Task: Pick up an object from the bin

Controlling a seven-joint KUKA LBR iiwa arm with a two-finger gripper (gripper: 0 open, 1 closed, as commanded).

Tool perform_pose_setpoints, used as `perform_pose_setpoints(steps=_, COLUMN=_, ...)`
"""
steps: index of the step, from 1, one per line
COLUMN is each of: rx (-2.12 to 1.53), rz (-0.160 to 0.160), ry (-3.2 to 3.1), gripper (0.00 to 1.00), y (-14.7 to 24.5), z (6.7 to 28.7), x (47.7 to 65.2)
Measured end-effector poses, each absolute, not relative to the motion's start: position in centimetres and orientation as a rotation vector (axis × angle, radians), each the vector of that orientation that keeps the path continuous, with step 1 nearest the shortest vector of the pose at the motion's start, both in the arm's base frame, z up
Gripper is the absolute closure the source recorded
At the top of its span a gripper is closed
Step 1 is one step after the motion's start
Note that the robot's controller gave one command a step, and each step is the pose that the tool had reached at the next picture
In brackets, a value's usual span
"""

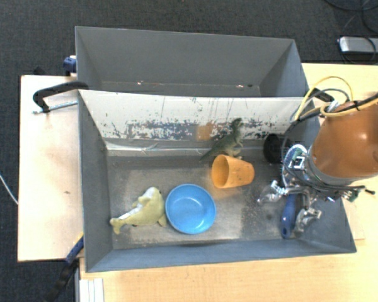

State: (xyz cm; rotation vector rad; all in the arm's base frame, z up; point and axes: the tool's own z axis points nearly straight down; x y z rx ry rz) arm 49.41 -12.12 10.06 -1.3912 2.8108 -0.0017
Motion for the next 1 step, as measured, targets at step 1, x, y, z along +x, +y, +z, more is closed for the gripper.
perform_pose_setpoints(steps=1, rx=-1.732, rz=0.000, ry=2.619, gripper=0.00, y=-11.53, z=7.03, x=50.90)
